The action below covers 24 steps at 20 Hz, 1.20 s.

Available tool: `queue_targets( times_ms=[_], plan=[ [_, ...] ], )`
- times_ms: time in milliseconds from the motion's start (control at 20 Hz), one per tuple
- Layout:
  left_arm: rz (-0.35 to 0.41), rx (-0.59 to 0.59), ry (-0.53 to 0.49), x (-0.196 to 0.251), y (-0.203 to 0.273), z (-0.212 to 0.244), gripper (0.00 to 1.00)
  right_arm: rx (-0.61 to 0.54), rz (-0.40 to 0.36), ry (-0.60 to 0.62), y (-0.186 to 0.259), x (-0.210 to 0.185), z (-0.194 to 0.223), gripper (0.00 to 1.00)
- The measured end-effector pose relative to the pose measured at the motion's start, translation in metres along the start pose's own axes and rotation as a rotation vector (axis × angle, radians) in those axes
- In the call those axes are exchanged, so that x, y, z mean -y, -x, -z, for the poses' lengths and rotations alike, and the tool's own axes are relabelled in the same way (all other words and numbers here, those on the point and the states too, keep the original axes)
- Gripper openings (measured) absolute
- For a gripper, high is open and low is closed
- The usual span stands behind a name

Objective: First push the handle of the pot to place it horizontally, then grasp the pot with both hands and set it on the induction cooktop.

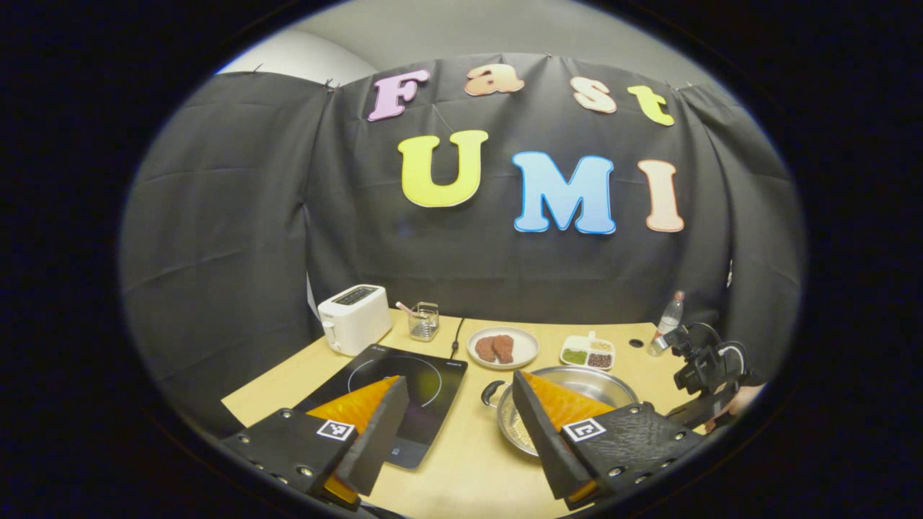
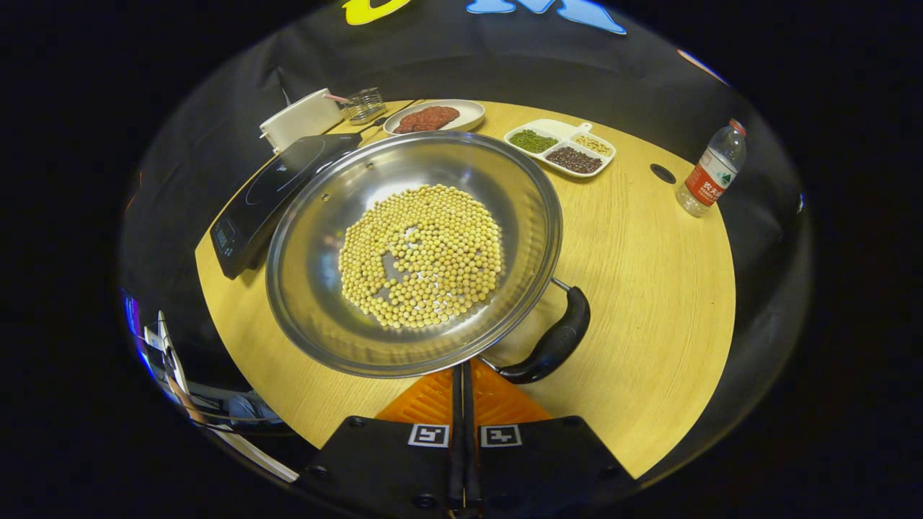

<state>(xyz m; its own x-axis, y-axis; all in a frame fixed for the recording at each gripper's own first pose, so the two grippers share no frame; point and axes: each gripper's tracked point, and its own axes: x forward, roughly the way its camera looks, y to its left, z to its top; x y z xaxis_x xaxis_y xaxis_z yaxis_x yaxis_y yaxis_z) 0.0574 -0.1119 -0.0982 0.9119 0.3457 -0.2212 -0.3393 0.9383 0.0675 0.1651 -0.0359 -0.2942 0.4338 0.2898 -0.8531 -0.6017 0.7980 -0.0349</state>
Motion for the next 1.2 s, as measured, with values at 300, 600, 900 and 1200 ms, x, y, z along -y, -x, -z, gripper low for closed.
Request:
queue_targets(
  times_ms=[300,600,900,1200],
  plan=[
    [-0.028,-0.009,0.003,-0.006,-0.003,0.003,0.89,0.014,0.018,-0.001,-0.002,0.017,-0.008,0.02],
    [-0.037,-0.055,-0.038,0.0,-0.004,0.024,0.87,0.033,0.036,-0.058,-0.004,0.035,-0.02,0.02],
    [0.003,-0.117,0.005,0.004,-0.01,0.041,0.89,0.059,0.06,-0.124,0.003,0.049,-0.026,0.02],
    [0.102,-0.14,-0.003,-0.006,-0.043,0.039,0.87,0.098,0.169,-0.196,0.025,0.062,-0.024,0.02]
  ],
)
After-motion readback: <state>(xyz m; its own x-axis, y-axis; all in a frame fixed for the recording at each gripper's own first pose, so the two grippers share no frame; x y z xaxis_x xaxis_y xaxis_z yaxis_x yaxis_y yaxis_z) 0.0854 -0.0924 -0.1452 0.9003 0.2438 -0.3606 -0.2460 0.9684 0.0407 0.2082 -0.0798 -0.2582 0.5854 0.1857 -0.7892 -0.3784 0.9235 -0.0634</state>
